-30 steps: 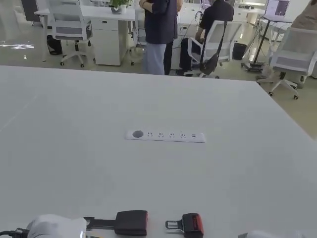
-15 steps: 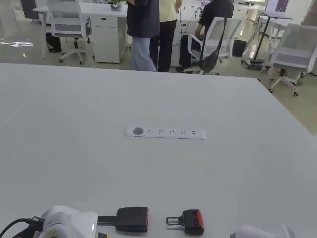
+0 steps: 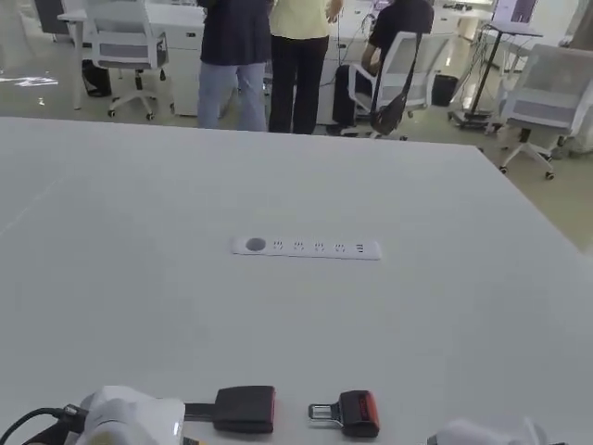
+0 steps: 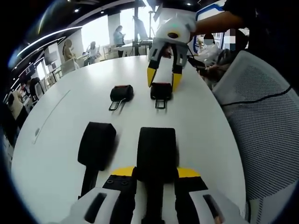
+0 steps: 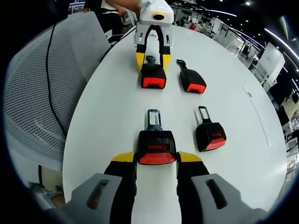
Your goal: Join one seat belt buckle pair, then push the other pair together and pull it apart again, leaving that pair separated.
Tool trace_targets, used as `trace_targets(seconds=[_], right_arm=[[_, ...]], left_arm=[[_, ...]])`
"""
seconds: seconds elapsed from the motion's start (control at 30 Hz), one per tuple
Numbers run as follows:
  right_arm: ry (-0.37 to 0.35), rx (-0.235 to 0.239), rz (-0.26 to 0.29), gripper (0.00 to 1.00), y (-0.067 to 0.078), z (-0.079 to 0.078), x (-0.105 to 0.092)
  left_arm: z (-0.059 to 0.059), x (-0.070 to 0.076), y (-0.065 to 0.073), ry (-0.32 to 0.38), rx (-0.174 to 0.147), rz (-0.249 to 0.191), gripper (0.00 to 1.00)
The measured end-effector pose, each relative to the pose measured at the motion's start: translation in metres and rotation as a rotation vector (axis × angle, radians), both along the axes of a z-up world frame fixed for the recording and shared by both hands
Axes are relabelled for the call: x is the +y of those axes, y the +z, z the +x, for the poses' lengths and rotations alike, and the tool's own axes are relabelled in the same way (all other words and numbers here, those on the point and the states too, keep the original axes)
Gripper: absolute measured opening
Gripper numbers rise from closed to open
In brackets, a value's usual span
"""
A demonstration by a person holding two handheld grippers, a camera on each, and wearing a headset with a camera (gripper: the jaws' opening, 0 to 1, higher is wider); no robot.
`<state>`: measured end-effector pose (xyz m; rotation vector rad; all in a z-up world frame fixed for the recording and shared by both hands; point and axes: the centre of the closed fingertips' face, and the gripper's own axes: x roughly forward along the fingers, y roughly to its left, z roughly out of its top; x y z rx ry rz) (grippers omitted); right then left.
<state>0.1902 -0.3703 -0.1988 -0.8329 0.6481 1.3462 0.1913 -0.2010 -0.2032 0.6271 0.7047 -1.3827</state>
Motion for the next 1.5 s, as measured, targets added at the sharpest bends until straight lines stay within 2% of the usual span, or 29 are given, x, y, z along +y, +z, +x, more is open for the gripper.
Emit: trace_targets(seconds=[0.4,1.5], right_arm=[[-0.003,0.001,0.008,0.31,0.001,-0.001,0.001],[-0.004,0.009,0.036,0.31,0.004,-0.001,0.020]], left_arm=[[0.000,0.001,0.000,-0.013,0.019,0.012,0.32],[0.001,0.003,-0.006,-0.037,0.026,0.040,0.32]])
